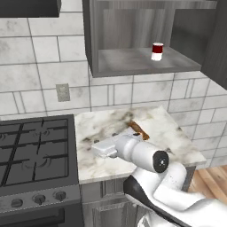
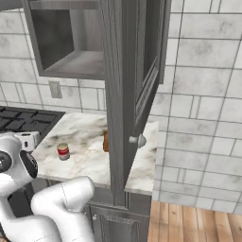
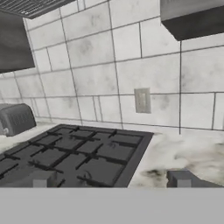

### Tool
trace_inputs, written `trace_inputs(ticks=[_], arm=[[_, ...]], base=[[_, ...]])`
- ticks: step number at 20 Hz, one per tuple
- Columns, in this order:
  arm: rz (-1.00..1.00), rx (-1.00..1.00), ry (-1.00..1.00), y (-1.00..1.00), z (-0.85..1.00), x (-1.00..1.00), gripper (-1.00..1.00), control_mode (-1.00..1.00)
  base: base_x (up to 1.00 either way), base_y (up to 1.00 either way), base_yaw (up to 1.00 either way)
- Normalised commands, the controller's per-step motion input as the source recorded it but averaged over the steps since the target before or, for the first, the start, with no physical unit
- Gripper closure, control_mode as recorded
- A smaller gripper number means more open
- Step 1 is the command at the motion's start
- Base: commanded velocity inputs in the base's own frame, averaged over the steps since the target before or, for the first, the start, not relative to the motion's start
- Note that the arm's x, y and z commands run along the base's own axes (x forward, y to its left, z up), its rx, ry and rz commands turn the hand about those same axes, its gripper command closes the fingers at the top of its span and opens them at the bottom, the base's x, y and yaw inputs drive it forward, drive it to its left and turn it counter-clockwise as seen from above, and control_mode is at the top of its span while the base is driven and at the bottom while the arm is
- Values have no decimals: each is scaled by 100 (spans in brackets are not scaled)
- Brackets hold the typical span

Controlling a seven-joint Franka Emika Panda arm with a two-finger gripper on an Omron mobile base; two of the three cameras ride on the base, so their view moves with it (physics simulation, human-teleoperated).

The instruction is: Restock the canned food cabinet by taking the new fresh canned food from the counter and placing it in the cabinet. Then, take the old canned food from the cabinet and place it on the counter.

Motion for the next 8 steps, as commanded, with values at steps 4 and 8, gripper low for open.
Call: trace_inputs(ticks=[4,8], arm=[[-5,-5,8,-63,83,-100,-100,-100],[-13,7,-6,-50,0,-30,-100,-100]], base=[[0,0,0],[0,0,0]])
